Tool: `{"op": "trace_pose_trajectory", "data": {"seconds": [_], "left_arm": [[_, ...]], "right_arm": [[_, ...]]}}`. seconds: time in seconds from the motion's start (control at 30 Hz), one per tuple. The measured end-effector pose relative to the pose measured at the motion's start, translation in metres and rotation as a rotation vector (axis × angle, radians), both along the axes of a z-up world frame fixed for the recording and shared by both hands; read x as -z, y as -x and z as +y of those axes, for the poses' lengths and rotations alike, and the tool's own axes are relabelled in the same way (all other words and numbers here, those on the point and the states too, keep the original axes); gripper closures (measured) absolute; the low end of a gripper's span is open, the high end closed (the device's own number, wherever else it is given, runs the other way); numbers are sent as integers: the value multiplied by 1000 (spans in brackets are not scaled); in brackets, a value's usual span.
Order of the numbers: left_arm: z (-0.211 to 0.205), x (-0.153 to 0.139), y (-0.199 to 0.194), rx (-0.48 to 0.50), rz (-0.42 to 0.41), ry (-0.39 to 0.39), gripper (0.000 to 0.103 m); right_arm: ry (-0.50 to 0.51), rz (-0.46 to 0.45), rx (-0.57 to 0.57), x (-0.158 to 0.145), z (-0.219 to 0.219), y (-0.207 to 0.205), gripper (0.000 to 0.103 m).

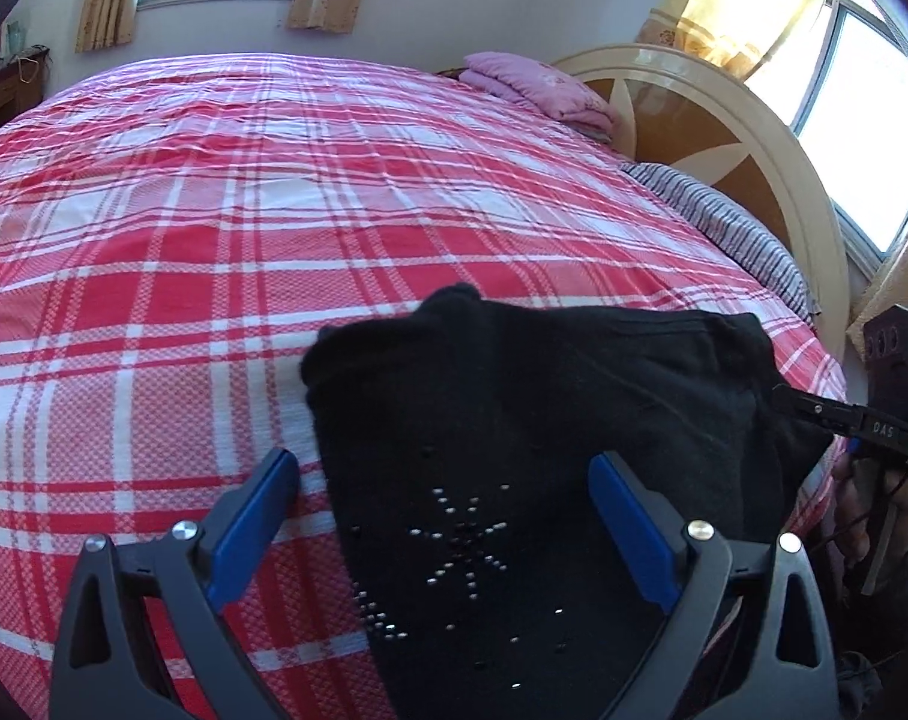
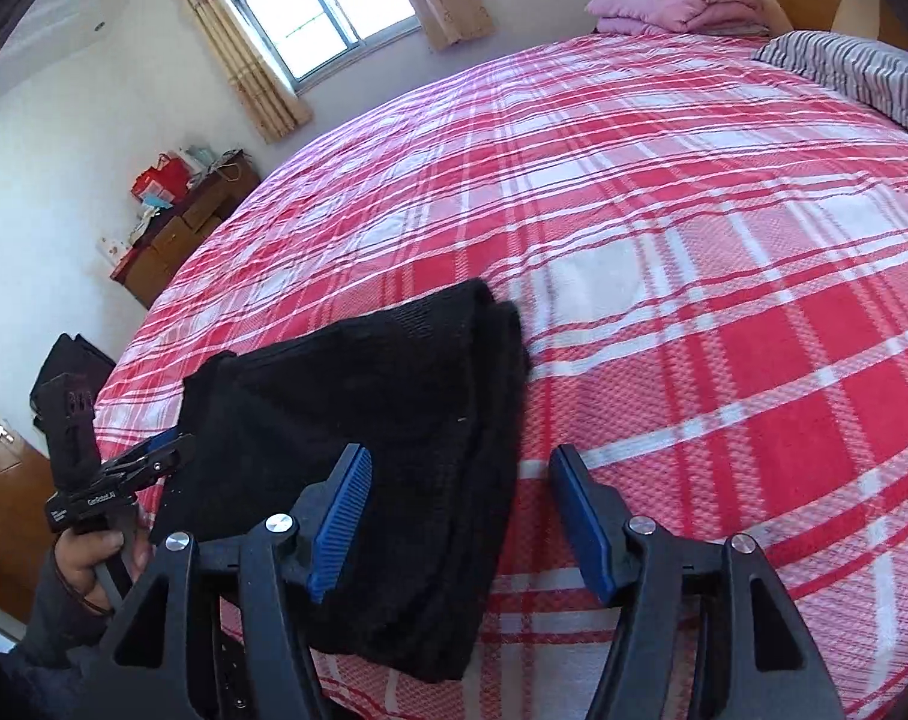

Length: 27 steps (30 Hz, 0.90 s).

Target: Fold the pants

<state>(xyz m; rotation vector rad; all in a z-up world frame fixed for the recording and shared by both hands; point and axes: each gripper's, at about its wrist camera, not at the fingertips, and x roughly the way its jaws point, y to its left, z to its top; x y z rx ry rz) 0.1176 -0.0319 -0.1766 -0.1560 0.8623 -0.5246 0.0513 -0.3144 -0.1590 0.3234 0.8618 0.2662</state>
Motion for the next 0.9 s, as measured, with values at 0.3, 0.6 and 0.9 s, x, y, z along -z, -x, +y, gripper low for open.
{"op": "trace_pose_trajectory", "data": {"seconds": [0.3, 0.6, 0.9], "left_arm": [[4, 0, -7, 26, 32, 87, 28], [24, 5, -10, -9, 73, 168, 84], [51, -31, -13, -16, 42, 173, 86]], "right_arm": [[-11, 13, -17, 7, 5, -3, 57], [-37, -33, -53, -6, 13, 5, 77], [7, -77, -142, -42, 40, -23, 78]]}}
